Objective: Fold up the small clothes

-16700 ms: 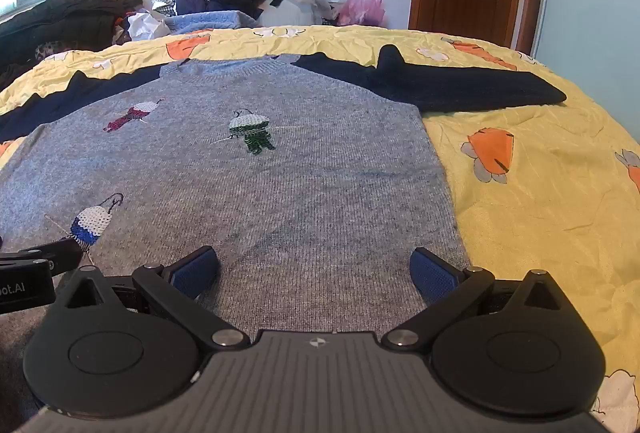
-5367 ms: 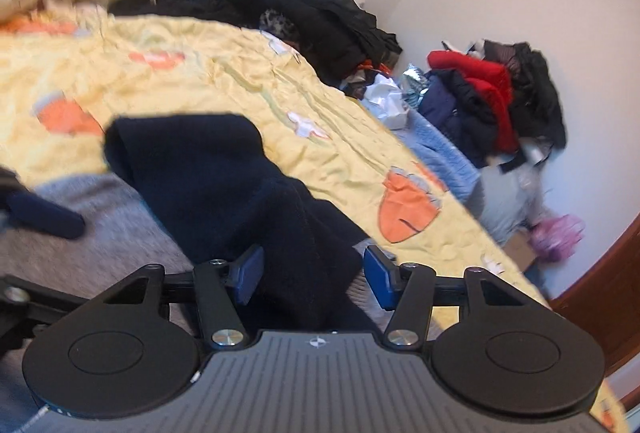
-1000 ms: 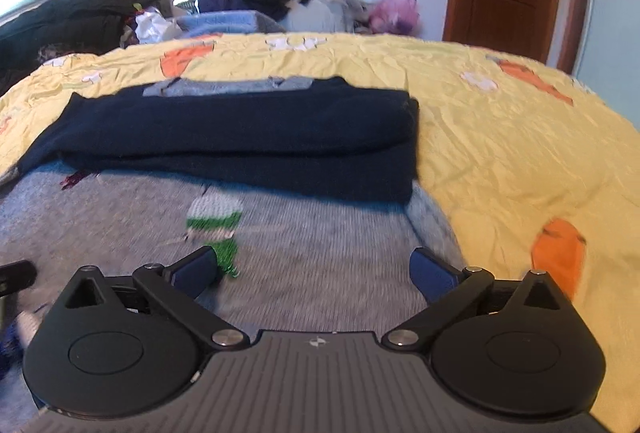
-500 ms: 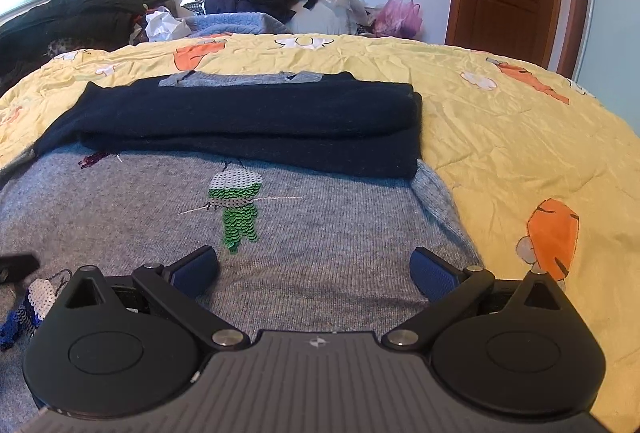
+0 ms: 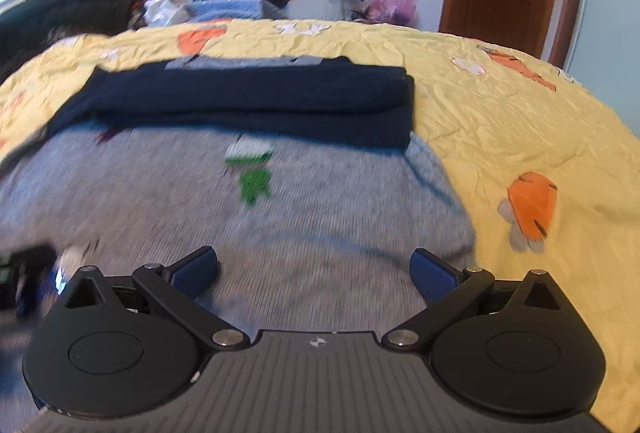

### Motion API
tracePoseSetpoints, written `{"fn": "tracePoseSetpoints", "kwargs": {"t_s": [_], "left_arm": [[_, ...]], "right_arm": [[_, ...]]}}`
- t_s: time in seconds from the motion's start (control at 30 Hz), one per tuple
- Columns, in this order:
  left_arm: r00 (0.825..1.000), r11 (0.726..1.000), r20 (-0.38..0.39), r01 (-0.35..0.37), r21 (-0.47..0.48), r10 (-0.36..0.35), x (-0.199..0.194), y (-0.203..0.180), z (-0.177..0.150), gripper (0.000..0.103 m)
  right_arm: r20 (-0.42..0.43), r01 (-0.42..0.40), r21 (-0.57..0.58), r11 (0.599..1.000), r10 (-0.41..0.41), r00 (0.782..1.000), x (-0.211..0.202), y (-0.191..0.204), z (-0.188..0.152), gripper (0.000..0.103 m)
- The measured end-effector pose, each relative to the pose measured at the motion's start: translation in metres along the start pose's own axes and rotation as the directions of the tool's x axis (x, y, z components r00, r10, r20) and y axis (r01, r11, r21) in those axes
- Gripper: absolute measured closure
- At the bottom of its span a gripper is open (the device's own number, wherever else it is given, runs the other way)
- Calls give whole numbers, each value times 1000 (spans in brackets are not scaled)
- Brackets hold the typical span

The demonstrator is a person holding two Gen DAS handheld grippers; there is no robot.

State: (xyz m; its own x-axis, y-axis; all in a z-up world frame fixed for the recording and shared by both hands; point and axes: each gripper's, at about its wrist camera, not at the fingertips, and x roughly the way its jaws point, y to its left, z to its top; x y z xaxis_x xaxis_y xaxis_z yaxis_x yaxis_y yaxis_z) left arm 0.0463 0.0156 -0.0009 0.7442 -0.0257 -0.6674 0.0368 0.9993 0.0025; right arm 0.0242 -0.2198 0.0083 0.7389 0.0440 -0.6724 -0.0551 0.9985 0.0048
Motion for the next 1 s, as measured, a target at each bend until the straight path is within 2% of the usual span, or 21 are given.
{"fn": "tracePoseSetpoints", "kwargs": {"t_s": [0.1, 0.4, 0.63, 0.77, 1.0], "left_arm": [[1000, 1000, 0, 0, 0, 0, 0, 0, 0, 0], [999, 999, -27, -35, -18, 34, -12, -1, -5, 0], [1000, 1000, 2, -13, -15, 13, -13, 2, -11, 0], [1000, 1000, 3, -12, -14, 12, -13, 2, -11, 0], [1000, 1000, 3, -14, -14, 14, -14, 2, -11, 0]], "right_arm": [[43, -12, 4, 1000, 11, 999, -7, -3, -11, 0], [43, -12, 2, 1000, 12, 999, -5, -3, -9, 0], [43, -10, 3, 1000, 10, 999, -5, -2, -9, 0], [20, 20, 31, 999, -21, 1000, -14, 1, -14, 0], [39, -3, 16, 1000, 3, 999, -28, 2, -30, 0]]}}
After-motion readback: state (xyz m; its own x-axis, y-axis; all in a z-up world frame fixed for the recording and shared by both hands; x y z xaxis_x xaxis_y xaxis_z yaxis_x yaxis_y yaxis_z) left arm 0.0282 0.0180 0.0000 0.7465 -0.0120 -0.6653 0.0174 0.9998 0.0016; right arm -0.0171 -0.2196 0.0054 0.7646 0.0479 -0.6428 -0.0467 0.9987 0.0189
